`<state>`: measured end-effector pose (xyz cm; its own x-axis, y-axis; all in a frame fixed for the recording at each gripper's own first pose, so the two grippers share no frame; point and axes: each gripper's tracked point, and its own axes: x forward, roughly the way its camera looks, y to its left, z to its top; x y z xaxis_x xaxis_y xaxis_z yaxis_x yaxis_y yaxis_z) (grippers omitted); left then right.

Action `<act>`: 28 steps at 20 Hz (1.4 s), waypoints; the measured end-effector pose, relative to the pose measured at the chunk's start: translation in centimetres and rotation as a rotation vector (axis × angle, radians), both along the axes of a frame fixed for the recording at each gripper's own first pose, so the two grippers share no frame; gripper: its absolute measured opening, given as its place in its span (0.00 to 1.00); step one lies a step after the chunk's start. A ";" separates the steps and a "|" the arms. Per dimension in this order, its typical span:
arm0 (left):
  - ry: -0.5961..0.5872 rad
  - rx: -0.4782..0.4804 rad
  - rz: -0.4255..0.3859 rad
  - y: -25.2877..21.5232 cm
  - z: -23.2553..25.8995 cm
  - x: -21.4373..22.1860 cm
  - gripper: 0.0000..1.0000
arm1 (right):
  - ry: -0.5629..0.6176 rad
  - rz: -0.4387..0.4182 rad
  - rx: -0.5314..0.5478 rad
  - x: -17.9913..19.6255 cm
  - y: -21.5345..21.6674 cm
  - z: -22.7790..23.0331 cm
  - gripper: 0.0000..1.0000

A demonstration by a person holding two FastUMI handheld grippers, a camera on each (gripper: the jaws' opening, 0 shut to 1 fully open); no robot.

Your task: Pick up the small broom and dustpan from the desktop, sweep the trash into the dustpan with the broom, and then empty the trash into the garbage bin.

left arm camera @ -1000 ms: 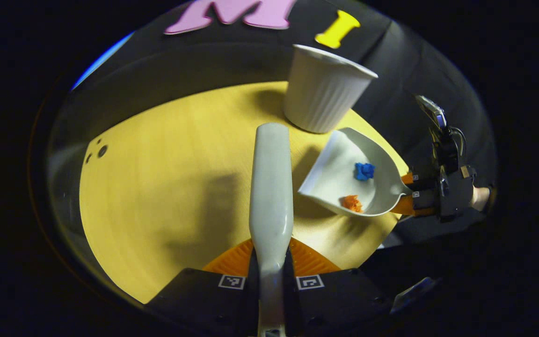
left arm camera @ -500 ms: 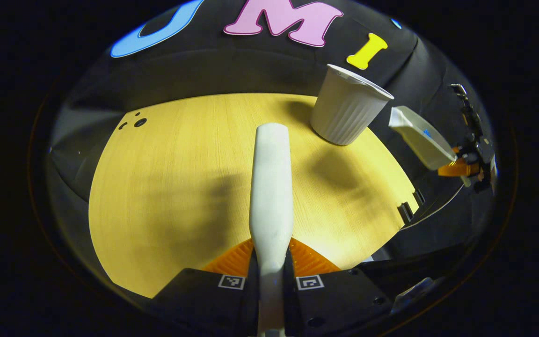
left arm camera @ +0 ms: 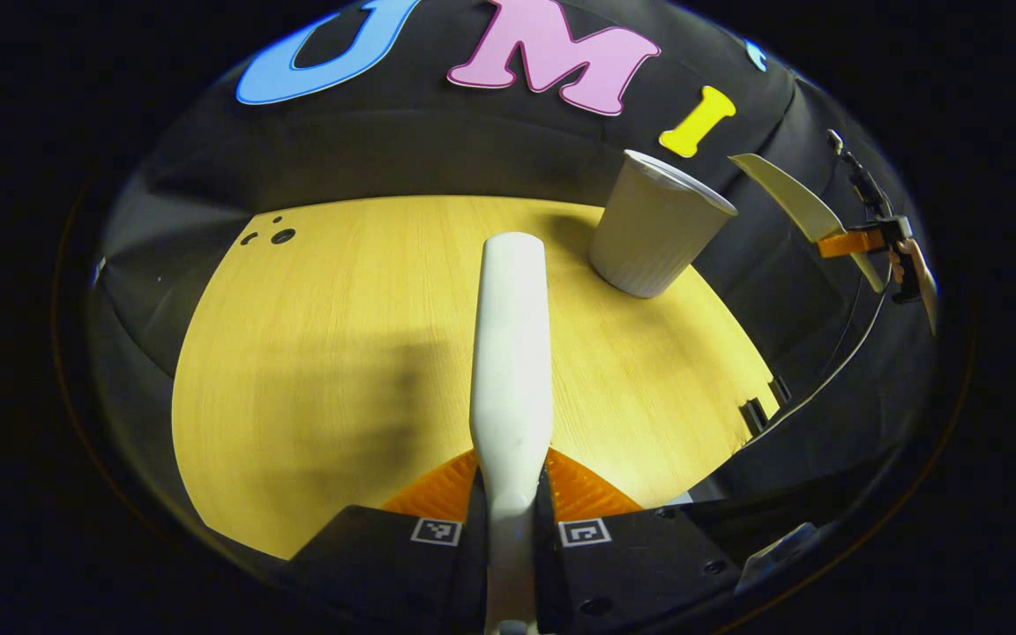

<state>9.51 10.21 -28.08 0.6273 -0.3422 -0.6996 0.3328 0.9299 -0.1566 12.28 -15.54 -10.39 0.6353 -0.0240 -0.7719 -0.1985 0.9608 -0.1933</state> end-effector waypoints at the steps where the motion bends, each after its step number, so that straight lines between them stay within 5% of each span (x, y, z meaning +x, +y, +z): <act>1: 0.001 0.000 0.001 0.1 0.0 0.2 0.26 | -0.005 -0.013 -0.010 1.3 -0.2 0.2 0.30; 9: -0.043 -0.020 0.065 2.3 3.8 3.0 0.26 | -0.043 -0.098 -0.158 11.6 -2.1 -1.0 0.34; 18: -0.044 -0.031 0.140 3.2 5.1 4.7 0.26 | -0.099 -0.122 -0.390 16.5 -6.2 -2.1 0.34; 28: -0.027 0.052 0.128 2.6 5.3 4.7 0.26 | -0.267 0.164 -0.919 17.6 -7.5 -0.5 0.34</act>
<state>14.21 12.82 -22.81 0.6823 -0.2218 -0.6966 0.2141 0.9717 -0.0997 29.92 -23.01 -10.89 0.8358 -0.4416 -0.3264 -0.1572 0.3770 -0.9128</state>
